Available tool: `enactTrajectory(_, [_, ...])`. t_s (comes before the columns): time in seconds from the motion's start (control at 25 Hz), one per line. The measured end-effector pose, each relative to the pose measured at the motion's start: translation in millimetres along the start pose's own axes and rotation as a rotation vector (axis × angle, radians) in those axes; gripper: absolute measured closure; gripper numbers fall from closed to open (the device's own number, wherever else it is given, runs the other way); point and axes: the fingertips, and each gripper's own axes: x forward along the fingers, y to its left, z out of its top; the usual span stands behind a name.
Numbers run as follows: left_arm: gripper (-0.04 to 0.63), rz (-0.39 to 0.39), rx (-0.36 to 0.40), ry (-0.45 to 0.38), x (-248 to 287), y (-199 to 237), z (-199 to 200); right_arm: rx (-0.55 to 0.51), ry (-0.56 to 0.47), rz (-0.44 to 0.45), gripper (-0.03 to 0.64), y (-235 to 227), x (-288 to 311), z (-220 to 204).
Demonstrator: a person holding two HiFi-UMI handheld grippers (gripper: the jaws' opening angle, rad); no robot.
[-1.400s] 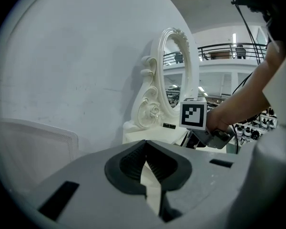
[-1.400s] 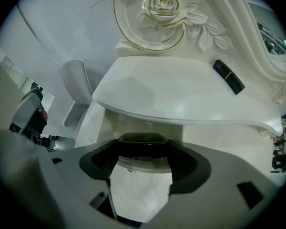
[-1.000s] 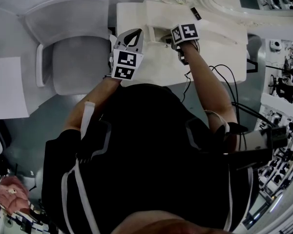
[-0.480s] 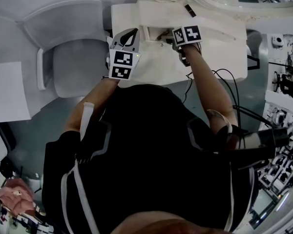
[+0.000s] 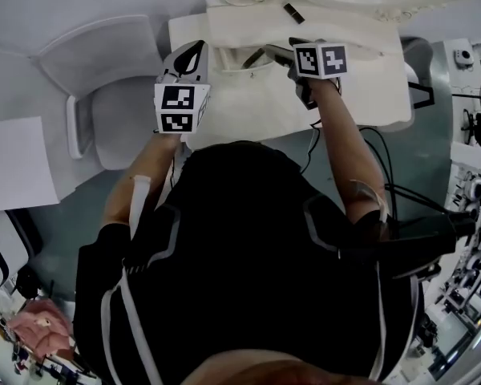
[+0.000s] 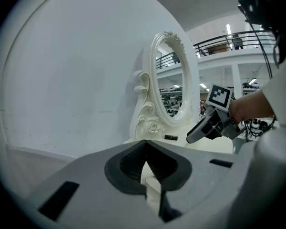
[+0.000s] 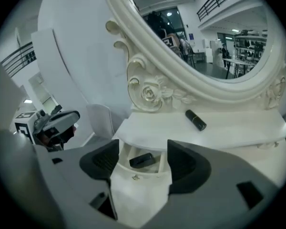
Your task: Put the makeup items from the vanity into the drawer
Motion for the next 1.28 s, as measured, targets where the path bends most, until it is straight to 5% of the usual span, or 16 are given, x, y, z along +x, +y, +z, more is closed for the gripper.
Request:
enactTrajectory(0.4, [0.592, 0.018, -0.063, -0.101, -23.5, -1.6, 63.2, -0.164, -0.389, 0.104, 0.387, 18.8, -89.7, 74.8])
enactTrajectory(0.68, [0.592, 0.046, 0.012, -0.132, -38.4, -12.7, 92.2, -0.231, -0.585, 0.115, 0.493, 30.7, -152.1, 109.4])
enactTrajectory(0.92, [0.592, 0.050, -0.023, -0.193, -49.0, -15.4, 115.1, -0.259, -0.668, 0.054, 0.585, 23.2, -186.2, 128.7])
enactTrajectory(1.28, [0.592, 0.060, -0.002, -0.213, -53.6, -18.7, 150.5, -0.343, -0.671, 0.013, 0.612, 23.9, -200.1, 133.8])
